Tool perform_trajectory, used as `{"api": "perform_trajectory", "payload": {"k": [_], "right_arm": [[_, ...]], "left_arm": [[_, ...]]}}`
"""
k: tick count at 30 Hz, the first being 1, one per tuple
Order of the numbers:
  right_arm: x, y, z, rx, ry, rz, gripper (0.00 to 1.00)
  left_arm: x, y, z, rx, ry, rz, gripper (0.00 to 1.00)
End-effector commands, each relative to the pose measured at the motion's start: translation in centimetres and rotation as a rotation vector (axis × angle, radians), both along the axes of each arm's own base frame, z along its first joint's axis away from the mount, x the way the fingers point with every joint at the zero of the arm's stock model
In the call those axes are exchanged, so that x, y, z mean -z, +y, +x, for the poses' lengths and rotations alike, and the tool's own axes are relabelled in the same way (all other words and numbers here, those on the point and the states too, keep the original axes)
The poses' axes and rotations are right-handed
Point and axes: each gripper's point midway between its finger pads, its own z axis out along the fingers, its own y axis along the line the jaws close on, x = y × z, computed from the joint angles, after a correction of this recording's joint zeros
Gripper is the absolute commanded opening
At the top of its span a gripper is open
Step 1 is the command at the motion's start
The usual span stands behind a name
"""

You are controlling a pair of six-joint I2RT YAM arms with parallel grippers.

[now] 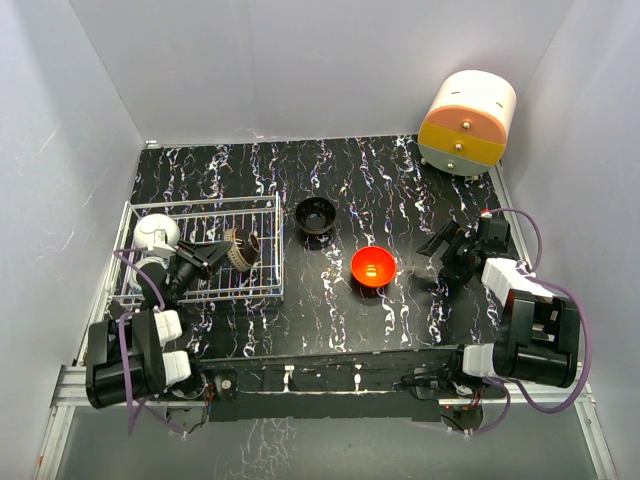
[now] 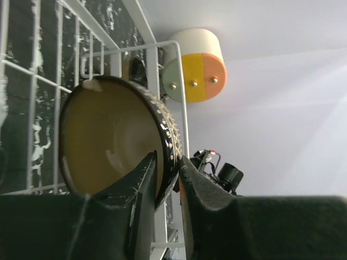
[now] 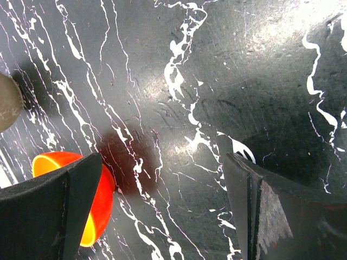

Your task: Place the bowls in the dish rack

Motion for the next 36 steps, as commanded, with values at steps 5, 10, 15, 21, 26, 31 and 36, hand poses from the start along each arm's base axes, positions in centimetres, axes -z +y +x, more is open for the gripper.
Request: {"api": "perform_trajectory", "payload": {"k": [5, 10, 15, 21, 26, 31, 36], "right_arm": [[-0.4, -0.3, 0.8, -0.010, -0.050, -0.014, 0.98], [-0.6, -0.2, 0.8, -0.011, -0.055, -0.015, 0.98], [-0.6, -0.2, 0.7, -0.012, -0.055, -0.015, 0.98], [-0.7, -0.2, 0.8, -0.014, -0.058, -0.012, 0.98], [-0.7, -0.2, 0.8, -0.013, -0.058, -0.013, 0.98], [-0.6, -0.2, 0.9, -0.013, -0.056, -0.013, 0.98], [-0.8, -0.2, 1.0, -0.015, -0.060, -0.010, 0.98]], "left_arm": [[3.9, 1.6, -1.3, -0.053, 0.186, 0.110, 0.35], [4.1, 2.0, -1.3, -0.070, 0.209, 0.128, 0.36], [3.9, 2.8, -1.1, -0.107, 0.218, 0.147, 0.38], [3.0, 3.8, -0.5, -0.150, 0.223, 0.199, 0.40], [3.0, 4.8, -0.2, -0.183, 0.265, 0.258, 0.41], [2.7, 6.3, -0.1, -0.226, 0.309, 0.368, 0.42], [2.5, 7.4, 0.0, -0.252, 0.353, 0.443, 0.43]]}}
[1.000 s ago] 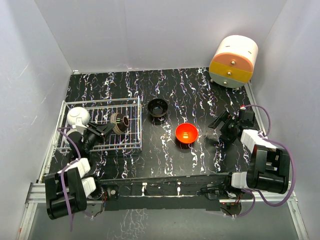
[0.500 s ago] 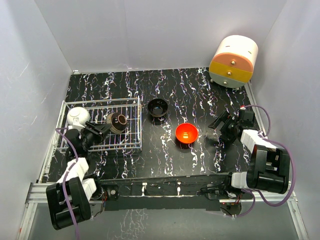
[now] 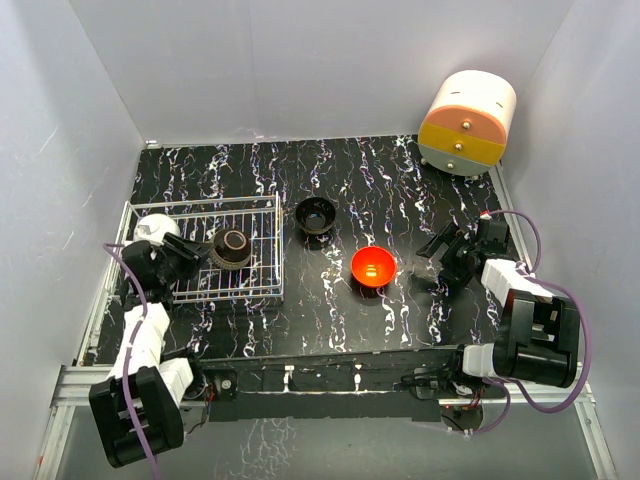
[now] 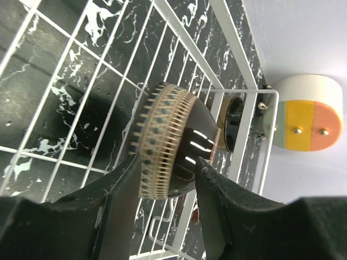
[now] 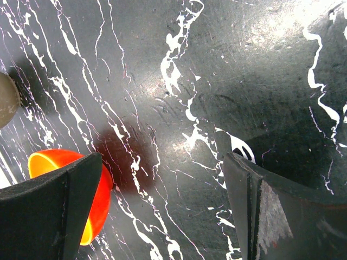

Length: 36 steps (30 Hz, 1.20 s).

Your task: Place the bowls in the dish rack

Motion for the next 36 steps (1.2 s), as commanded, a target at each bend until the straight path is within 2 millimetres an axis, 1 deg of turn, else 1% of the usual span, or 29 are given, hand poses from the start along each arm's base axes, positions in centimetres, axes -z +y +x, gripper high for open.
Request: {"api": "perform_trajectory", "payload": {"k": [1, 5, 8, 11, 13, 16, 19, 21, 23, 26, 27, 30, 32, 36], "right_arm": [[-1.1, -0.3, 1.3, -0.012, -0.070, -0.016, 0.98], [-1.1, -0.4, 1.3, -0.009, -0.069, -0.018, 0.98], [-1.1, -0.4, 1.3, -0.010, -0.070, -0.017, 0.98], [-1.1, -0.3, 1.2, -0.010, -0.069, -0.018, 0.98], [-1.1, -0.4, 1.2, -0.008, -0.069, -0.020, 0.98], [-0.9, -0.3, 1.2, -0.010, -0.066, -0.013, 0.98], [-0.7, -0.3, 1.1, -0.008, -0.064, -0.011, 0.98], [-0.5, -0.3, 1.0, -0.007, -0.061, -0.011, 0.98], [-0.5, -0.2, 1.0, -0.009, -0.060, -0.009, 0.98], [-0.5, -0.3, 1.1, -0.007, -0.061, -0.010, 0.98], [-0.6, -0.3, 1.2, -0.007, -0.061, -0.009, 0.98], [-0.6, -0.3, 1.2, -0.007, -0.061, -0.007, 0.98], [-0.6, -0.2, 1.2, -0.008, -0.063, -0.005, 0.98], [-0.5, -0.2, 1.2, -0.010, -0.062, -0.005, 0.98]], "left_arm": [[-0.4, 1.5, -0.2, -0.027, 0.053, 0.101, 0.43], [-0.4, 2.1, -0.2, -0.031, 0.082, 0.143, 0.43], [-0.9, 2.5, 0.0, -0.027, 0.087, 0.175, 0.43], [-2.9, 3.1, 0.5, -0.024, 0.055, 0.229, 0.43], [-4.7, 3.4, 0.9, -0.012, 0.030, 0.272, 0.44], [-7.6, 3.8, 2.3, 0.020, -0.009, 0.317, 0.46], [-8.6, 4.3, 3.8, 0.042, -0.003, 0.345, 0.47], [-8.5, 4.6, 4.8, 0.056, 0.022, 0.364, 0.47], [-7.4, 4.7, 5.9, 0.078, 0.078, 0.389, 0.48], [-5.9, 3.6, 6.9, 0.119, 0.144, 0.487, 0.50], [-5.4, 2.6, 7.1, 0.148, 0.164, 0.533, 0.50], [-3.9, 0.9, 7.4, 0.189, 0.210, 0.614, 0.51], [-3.5, 0.6, 7.5, 0.183, 0.216, 0.653, 0.51], [-3.3, 0.8, 7.9, 0.156, 0.211, 0.729, 0.51]]}}
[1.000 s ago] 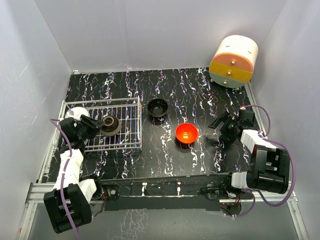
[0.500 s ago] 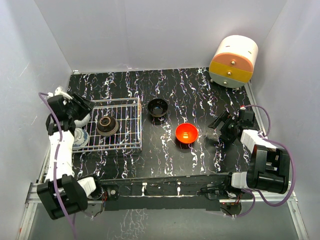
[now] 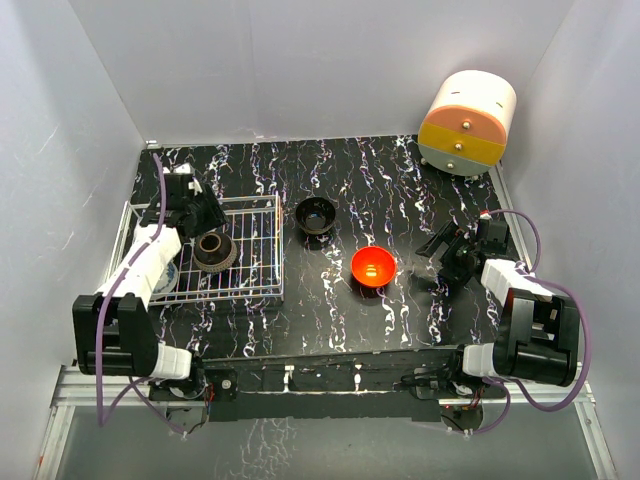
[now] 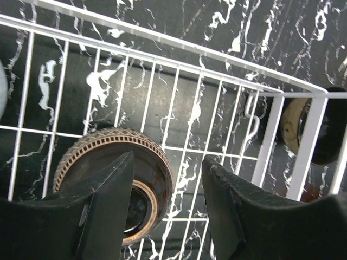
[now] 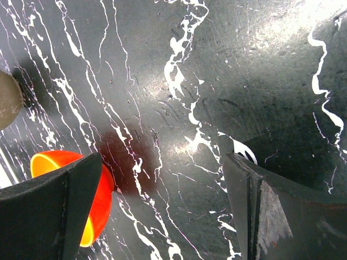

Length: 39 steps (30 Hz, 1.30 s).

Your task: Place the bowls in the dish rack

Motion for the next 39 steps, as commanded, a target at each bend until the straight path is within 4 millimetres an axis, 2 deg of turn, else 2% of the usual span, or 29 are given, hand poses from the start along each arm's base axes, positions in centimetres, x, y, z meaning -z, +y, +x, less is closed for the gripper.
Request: {"api": "perform_trajectory", "payload": {"k": [1, 2, 8, 14, 24, 33, 36, 39], "right_arm": [[-0.5, -0.2, 0.9, -0.007, -0.049, -0.008, 0.98], [-0.5, -0.2, 0.9, -0.008, -0.050, -0.005, 0.98], [-0.5, -0.2, 0.8, -0.008, -0.051, -0.005, 0.98], [-0.6, -0.1, 0.9, -0.011, -0.055, 0.001, 0.98], [-0.8, 0.1, 1.0, -0.015, -0.062, 0.009, 0.98], [-1.0, 0.0, 0.9, -0.015, -0.065, 0.004, 0.98], [-1.0, 0.1, 0.8, -0.016, -0.066, 0.005, 0.98], [-1.0, 0.0, 0.8, -0.014, -0.067, 0.001, 0.98]], "left_arm": [[-1.7, 2.2, 0.8, -0.061, -0.061, 0.149, 0.51], [-0.8, 2.4, 0.9, -0.060, -0.037, 0.167, 0.51], [1.5, 2.6, 0.5, -0.053, 0.052, 0.216, 0.53], [2.3, 2.6, -0.8, -0.046, 0.118, 0.258, 0.54], [3.4, 3.6, -5.7, -0.040, 0.227, 0.310, 0.54], [1.2, 5.6, -8.9, -0.106, 0.194, 0.376, 0.56], [-0.2, 6.1, -9.2, -0.132, 0.165, 0.393, 0.56], [-2.7, 5.5, -8.3, -0.126, 0.079, 0.356, 0.57]]}}
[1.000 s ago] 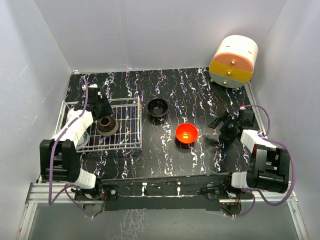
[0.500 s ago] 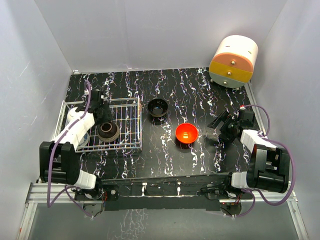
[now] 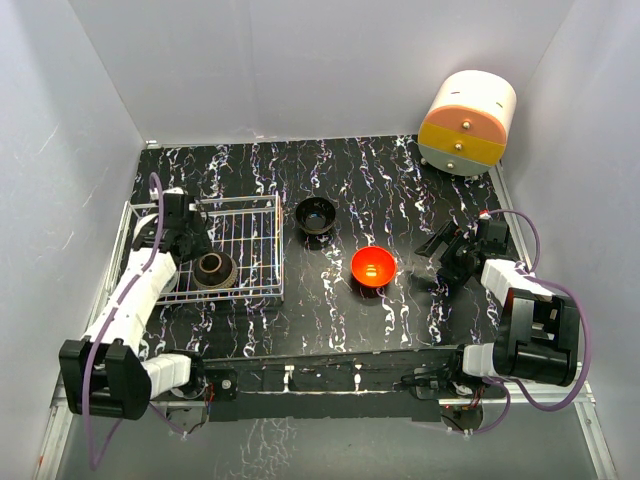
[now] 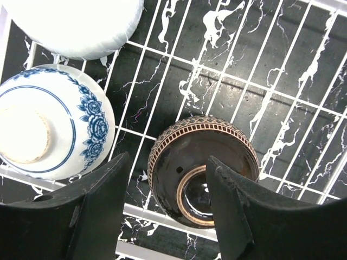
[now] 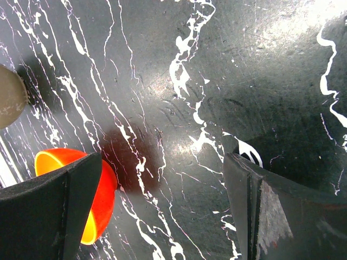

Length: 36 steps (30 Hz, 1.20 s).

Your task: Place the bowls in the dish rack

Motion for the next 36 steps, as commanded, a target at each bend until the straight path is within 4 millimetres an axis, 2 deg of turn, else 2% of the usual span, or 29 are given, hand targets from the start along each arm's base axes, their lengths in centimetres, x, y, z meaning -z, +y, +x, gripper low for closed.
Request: {"api": "perform_trajectory", "payload": {"k": [1, 3, 5, 14, 17, 23, 30, 36], "right_arm": [[-0.9, -0.3, 0.7, -0.004, -0.061, -0.017, 0.98], [-0.9, -0.3, 0.7, -0.003, -0.060, -0.019, 0.98], [-0.8, -0.3, 0.7, -0.003, -0.058, -0.018, 0.98], [-0.7, -0.5, 0.6, 0.002, -0.053, -0.029, 0.98], [-0.7, -0.5, 0.6, 0.001, -0.051, -0.028, 0.98], [-0.5, -0.5, 0.5, 0.001, -0.048, -0.032, 0.98], [-0.5, -0.5, 0.6, -0.001, -0.047, -0.029, 0.98], [-0.5, -0.5, 0.6, -0.002, -0.048, -0.028, 0.98]], "left_arm": [[-4.0, -0.4, 0.5, 0.022, -0.104, -0.017, 0.57], [-5.1, -2.3, 1.3, 0.095, -0.148, -0.100, 0.57], [-5.4, -3.9, 1.9, 0.146, -0.148, -0.135, 0.57], [-2.1, -9.6, 3.4, 0.271, -0.070, -0.064, 0.58], [-1.3, -10.8, 4.1, 0.281, -0.080, -0.088, 0.58], [0.2, -10.6, 4.5, 0.230, -0.072, -0.085, 0.58], [3.6, -9.5, 2.7, 0.189, 0.045, -0.047, 0.59], [3.8, -9.0, 1.5, 0.181, 0.066, -0.043, 0.60]]}}
